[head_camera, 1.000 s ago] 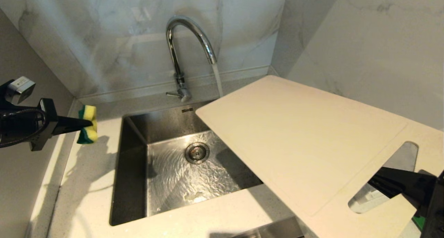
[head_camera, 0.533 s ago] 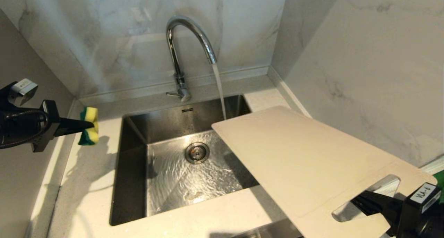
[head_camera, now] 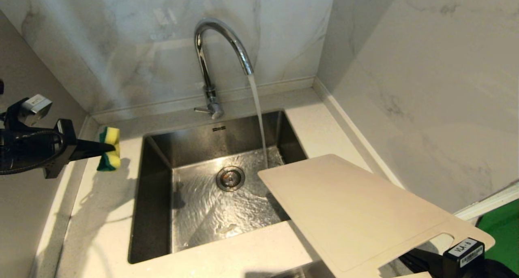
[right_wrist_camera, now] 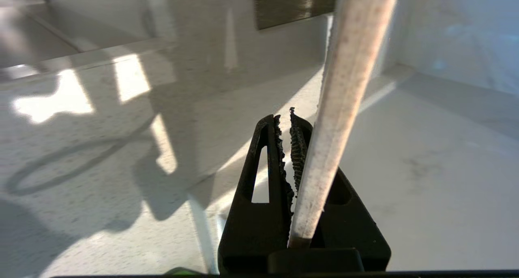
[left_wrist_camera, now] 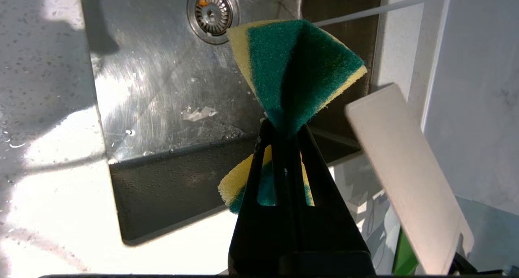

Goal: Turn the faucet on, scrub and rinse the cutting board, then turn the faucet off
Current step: Put down the cutting board

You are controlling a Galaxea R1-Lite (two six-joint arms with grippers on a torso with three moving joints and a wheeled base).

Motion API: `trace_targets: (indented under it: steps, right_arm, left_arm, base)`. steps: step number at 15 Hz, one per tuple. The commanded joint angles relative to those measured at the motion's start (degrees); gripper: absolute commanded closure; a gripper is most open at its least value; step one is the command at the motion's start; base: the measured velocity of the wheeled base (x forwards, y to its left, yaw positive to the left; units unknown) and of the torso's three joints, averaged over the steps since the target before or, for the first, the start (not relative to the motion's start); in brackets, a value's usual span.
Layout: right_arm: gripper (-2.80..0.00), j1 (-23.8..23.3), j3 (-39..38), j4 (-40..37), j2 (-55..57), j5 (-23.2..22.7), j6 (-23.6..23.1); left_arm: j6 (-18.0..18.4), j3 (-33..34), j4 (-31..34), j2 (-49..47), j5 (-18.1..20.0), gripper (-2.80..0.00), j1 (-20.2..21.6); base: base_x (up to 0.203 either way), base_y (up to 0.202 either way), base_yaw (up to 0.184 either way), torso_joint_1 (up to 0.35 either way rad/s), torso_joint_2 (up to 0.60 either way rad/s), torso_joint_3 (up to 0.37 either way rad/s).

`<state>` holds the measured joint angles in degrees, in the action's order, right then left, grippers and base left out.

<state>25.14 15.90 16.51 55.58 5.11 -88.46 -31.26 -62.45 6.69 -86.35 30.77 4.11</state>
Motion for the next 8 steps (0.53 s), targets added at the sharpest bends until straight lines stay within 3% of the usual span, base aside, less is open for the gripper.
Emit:
trace_targets:
  steps: [1,8]
  right_arm:
    - [0.0,0.0,-0.82,0.02,1.73,0.07,-0.48]
    - [0.0,-1.13,-1.01,-0.16,4.16,0.16,-0.4]
  left_arm:
    - [-0.17,-0.02,-0.08,-1.27,0.17,0.0,-0.21]
    - [1.2,-0.04,-0.28,-2.6,0.25,0.0,-0.15]
  base:
    - [0.0,0.0,0.0,0.0,0.0,0.0]
    - [0.0,0.0,0.0,0.0,0.0,0.0]
